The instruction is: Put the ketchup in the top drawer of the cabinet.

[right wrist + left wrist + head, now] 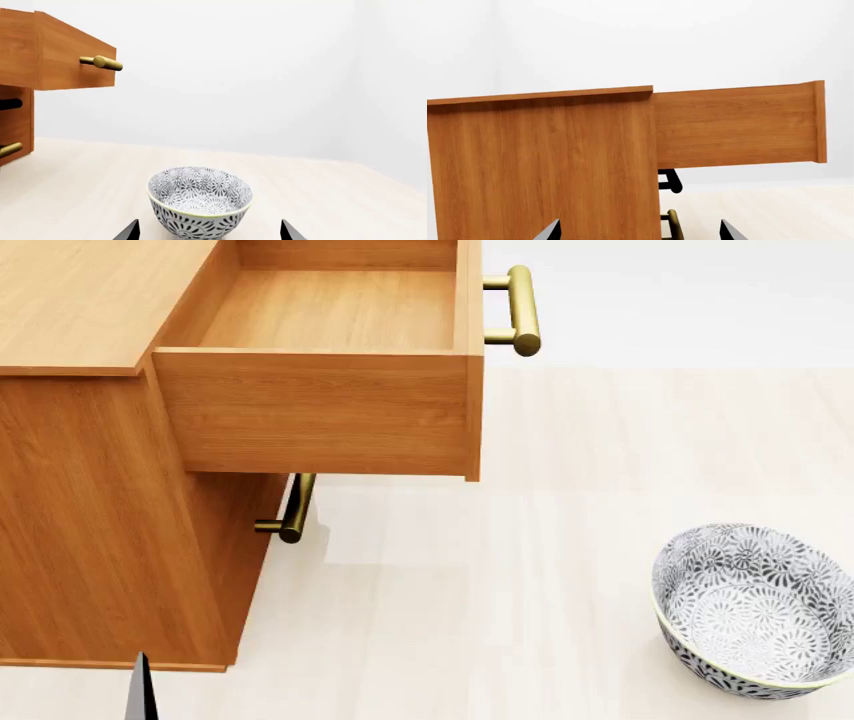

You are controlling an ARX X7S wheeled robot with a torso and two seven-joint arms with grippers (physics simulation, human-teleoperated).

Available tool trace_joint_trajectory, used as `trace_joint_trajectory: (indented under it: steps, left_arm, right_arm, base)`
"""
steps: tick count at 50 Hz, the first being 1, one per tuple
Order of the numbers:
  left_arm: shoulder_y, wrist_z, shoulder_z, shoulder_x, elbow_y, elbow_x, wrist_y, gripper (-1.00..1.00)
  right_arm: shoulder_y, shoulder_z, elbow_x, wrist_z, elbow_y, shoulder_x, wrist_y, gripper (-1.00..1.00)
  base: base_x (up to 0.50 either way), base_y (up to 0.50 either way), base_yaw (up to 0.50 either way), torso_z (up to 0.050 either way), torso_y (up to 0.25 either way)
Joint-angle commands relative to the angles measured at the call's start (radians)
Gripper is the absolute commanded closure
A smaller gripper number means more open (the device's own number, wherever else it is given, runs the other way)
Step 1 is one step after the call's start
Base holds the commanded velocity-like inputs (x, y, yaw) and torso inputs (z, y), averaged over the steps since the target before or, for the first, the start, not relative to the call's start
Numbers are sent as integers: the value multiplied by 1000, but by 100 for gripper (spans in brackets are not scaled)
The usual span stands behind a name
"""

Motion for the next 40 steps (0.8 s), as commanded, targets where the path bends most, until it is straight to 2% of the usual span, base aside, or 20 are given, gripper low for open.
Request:
trace_joint_trajectory:
  steps: [1,40]
  left_arm:
    - [-2,-7,3,-6,-1,-4,0,-100]
    - [-12,-40,24,-34,-7,-21,1,-100]
  right_arm:
    - [19,5,4,-4,79,-28,-38,-100]
    - [90,-11,1,-14,226,-49,-82,-100]
  base:
    - [0,0,0,0,0]
    - [0,0,0,0,0]
